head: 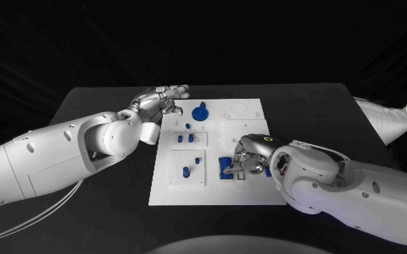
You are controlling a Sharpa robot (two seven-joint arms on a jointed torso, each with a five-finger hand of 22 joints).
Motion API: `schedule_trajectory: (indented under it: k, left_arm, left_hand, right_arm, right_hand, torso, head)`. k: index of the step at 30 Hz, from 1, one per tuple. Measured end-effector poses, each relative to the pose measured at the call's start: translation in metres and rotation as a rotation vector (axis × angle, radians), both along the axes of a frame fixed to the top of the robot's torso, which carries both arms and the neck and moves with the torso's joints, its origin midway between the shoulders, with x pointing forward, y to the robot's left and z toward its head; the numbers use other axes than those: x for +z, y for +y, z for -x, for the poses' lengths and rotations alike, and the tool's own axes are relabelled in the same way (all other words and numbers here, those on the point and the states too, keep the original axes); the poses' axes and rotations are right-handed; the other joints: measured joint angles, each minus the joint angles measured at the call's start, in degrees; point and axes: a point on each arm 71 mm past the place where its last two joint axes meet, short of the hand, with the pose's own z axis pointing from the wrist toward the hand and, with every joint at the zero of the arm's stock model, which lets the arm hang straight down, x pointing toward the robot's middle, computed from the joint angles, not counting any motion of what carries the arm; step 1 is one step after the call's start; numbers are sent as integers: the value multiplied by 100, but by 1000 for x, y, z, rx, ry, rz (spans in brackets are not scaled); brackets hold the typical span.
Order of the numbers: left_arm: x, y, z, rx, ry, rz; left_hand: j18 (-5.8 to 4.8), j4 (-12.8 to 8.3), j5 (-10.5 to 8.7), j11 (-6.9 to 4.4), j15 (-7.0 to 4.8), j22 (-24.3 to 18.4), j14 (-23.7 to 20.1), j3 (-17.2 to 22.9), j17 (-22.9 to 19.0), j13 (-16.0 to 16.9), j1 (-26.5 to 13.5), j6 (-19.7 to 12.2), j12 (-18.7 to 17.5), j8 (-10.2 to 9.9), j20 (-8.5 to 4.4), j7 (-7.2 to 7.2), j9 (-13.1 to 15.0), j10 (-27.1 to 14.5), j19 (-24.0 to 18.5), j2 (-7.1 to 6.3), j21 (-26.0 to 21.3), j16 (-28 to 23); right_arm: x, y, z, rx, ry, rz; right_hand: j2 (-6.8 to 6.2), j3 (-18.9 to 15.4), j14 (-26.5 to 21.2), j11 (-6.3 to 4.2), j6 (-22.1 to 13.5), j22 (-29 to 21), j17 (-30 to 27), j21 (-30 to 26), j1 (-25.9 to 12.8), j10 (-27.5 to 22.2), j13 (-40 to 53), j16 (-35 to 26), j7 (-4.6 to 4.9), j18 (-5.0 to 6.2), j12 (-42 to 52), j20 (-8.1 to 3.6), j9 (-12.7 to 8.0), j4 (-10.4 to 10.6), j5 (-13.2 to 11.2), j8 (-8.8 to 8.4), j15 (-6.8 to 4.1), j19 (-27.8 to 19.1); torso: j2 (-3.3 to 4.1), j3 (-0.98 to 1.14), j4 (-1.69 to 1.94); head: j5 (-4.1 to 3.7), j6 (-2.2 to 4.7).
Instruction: Assemble the parts on the task board
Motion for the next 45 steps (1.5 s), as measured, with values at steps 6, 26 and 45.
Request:
schedule_trajectory:
  k: [6, 26, 45]
  left_arm:
    - [0, 0, 0, 0, 0, 0]
    - [1, 3, 2, 1, 2, -1]
    - [1, 3, 2, 0, 1, -1]
  left_hand:
    - [0, 0, 0, 0, 2, 0, -43, 0, -12, 0, 0, -21, 0, 0, 0, 20, 0, 0, 0, 0, 0, 0]
    - [0, 0, 0, 0, 2, 1, -43, 0, -11, -1, 0, -21, 0, 0, 0, 20, 0, 0, 0, 0, 0, 0]
    - [0, 0, 0, 20, 2, -4, -43, 0, -22, 3, 0, -21, 22, 0, 21, 20, 0, -20, -21, 0, 0, 0]
  right_arm:
    - [9, -18, 4, -38, -20, -34]
    - [24, -101, -4, -203, -65, 8]
    - [-8, -87, -2, -143, -16, 90]
  right_hand:
    - [-2, -65, 16, 59, -412, -75, 0, -2, -1, 47, 6, 0, 138, 0, -73, 0, -85, 65, 217, -278, 26, 0]
    - [-85, 0, 1, 200, -521, -70, -2, -3, 206, 5, 8, 0, 256, 0, -177, 115, -243, 0, 626, -689, 126, -11]
    - [-77, 0, 9, 211, -500, -88, -3, -26, 214, -6, 8, -22, 277, 0, -178, 115, -249, 0, 648, -697, 135, -11]
  torso:
    - [-1, 0, -2]
    - [6, 1, -59]
    - [11, 8, -55]
  head:
    - [-24, 23]
    - [-128, 92]
    - [-136, 65]
